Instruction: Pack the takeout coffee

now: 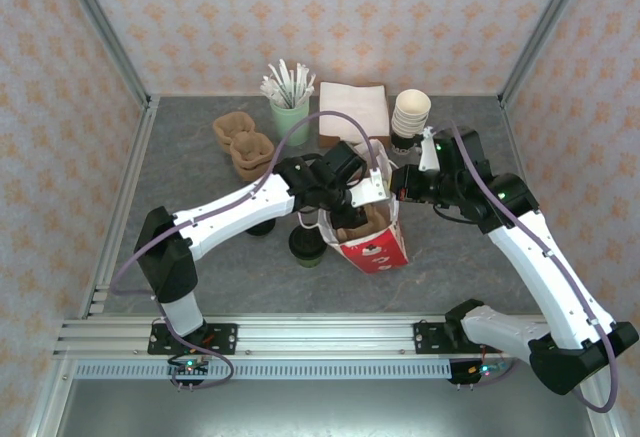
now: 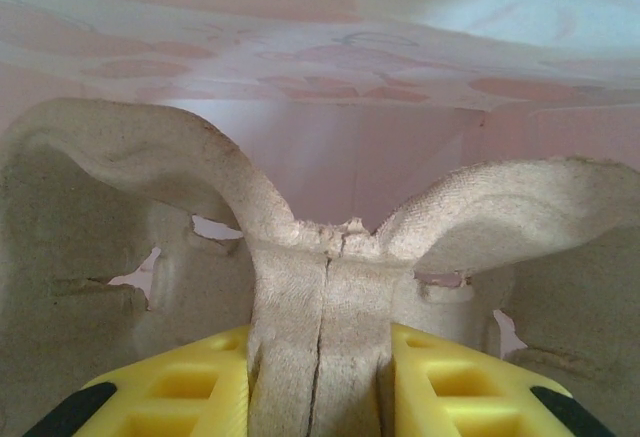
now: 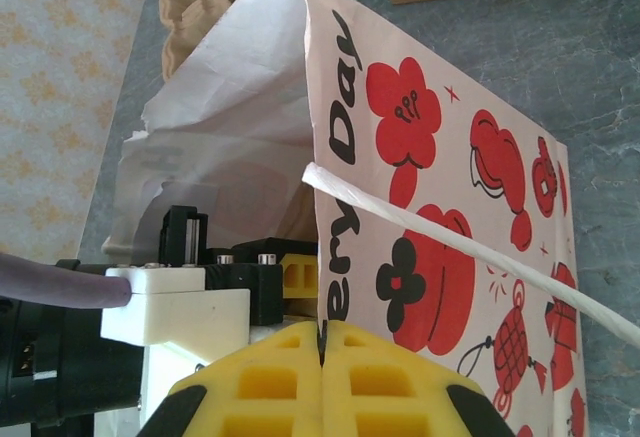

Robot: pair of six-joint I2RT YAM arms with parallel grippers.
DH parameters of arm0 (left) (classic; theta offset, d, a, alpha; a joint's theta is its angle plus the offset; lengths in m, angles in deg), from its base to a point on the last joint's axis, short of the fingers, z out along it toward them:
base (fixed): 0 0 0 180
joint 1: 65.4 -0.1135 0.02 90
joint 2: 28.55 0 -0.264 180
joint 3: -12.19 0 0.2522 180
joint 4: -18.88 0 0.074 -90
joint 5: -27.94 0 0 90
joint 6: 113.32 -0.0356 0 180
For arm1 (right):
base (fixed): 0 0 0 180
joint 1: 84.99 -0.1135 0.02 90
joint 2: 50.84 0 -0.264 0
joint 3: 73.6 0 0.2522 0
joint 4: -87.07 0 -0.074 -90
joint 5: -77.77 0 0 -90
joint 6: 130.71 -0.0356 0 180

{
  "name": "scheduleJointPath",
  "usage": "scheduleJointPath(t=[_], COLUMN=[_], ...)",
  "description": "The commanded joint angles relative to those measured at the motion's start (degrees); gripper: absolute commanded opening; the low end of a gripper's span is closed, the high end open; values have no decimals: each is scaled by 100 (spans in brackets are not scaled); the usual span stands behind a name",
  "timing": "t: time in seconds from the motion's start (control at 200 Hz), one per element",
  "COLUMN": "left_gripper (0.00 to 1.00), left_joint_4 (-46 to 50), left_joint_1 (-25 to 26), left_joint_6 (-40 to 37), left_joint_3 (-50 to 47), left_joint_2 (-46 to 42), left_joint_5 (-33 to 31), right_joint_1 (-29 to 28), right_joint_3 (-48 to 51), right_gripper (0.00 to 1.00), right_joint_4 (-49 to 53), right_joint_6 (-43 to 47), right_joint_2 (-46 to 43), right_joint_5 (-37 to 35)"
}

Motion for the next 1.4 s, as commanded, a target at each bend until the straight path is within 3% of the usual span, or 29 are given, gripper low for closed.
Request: scheduleJointPath(t=[0.0,0.355,0.566,0.876,1.391], left_gripper=[31,32,33,33,37], left_joint_4=[425,1039,787,495,657], left_joint_1=[77,246,245,238,245], left_joint_6=[-177,-227,-217,-60,-37], left_joint_3=[430,811,539,705,1023], left_joint_2=[50,157,199,841,1499], left_joint_5=[-263,-495,-521,36,193], right_joint_1=[-20,-17,-15,-17,-21], right_joint_3=[56,-94,-77,86,387], right_gripper=[0,0,0,0,0], right_joint_4=[-127,5,-8,208,439], right_joint_6=[121,182,268,391,479], right_joint_2=[18,178,126,-42,-384], right_joint_5=[348,313,212,-157,-670])
